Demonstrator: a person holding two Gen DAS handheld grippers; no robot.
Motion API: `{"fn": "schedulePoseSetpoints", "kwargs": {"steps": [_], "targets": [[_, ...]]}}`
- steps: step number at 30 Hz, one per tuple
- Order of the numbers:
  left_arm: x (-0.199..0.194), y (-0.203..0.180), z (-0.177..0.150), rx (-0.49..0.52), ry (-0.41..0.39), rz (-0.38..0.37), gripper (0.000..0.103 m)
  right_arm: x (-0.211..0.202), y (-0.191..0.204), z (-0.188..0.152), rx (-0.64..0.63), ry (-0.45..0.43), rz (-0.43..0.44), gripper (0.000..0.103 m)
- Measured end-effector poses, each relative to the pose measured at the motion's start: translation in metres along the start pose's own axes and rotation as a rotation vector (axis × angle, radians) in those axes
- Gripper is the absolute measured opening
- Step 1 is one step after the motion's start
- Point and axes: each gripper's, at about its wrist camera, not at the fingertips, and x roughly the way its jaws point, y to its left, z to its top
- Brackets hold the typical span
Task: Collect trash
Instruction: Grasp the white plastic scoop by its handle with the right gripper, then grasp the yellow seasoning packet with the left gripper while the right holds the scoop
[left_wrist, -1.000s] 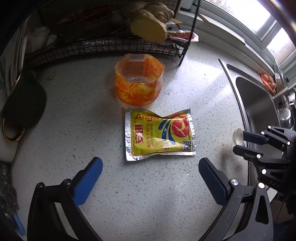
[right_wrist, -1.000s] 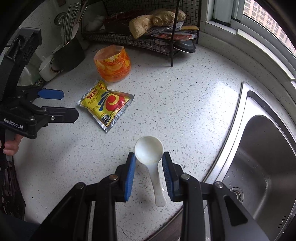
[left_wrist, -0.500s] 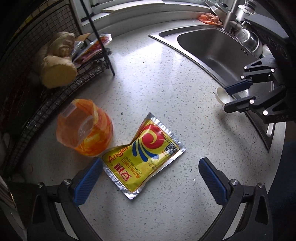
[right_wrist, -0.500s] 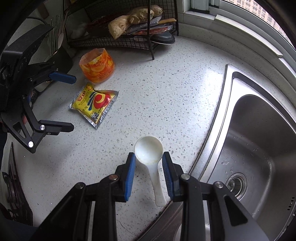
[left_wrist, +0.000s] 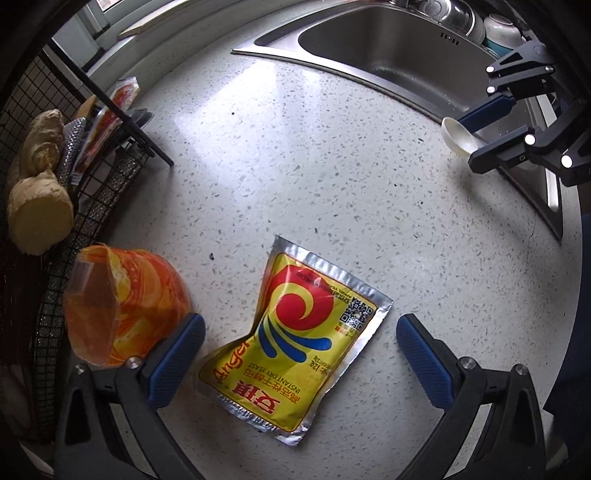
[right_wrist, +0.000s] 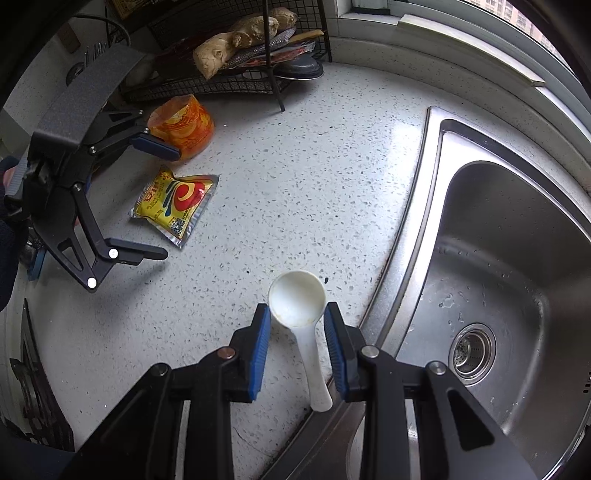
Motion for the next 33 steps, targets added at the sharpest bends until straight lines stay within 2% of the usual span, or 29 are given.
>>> {"fn": "schedulePoseSetpoints", "kwargs": {"steps": [4, 9, 12, 14, 21, 25, 26, 28, 33], "targets": [[0.007, 0.003, 0.006, 0.001, -0.011, -0.061, 0.103, 0.002, -0.003, -0.002, 0.018, -0.002, -0.004, 0.028], [0.008, -0.001, 0.007, -0.002, 0.001, -0.086, 0.1, 0.005, -0.006, -0.003, 0.023, -0.006, -0.006, 0.028], [0.005, -0.009, 0.003, -0.004, 0.01, -0.071, 0.082, 0.006, -0.007, -0.003, 0.035, -0.01, -0.002, 0.028], [0.003, -0.011, 0.005, -0.029, 0.008, -0.074, 0.062, 0.006, -0.008, -0.004, 0.039, -0.012, 0.0, 0.028], [0.0, -0.019, 0.005, -0.122, -0.012, -0.094, 0.054, 0.005, -0.002, -0.006, 0.029, -0.027, 0.011, 0.028], [-0.007, -0.03, 0.003, -0.178, -0.017, -0.09, 0.043, 0.001, -0.002, -0.008, 0.029, -0.043, 0.011, 0.028], [-0.01, -0.034, -0.002, -0.19, -0.019, -0.087, 0.022, 0.0, -0.002, -0.009, 0.03, -0.047, 0.011, 0.028], [-0.012, -0.039, -0.003, -0.23, -0.028, -0.09, 0.02, -0.003, -0.004, -0.012, 0.035, -0.055, 0.01, 0.028], [-0.02, -0.051, -0.01, -0.255, -0.034, -0.079, 0.018, -0.011, -0.001, -0.021, 0.034, -0.07, 0.006, 0.028]]}}
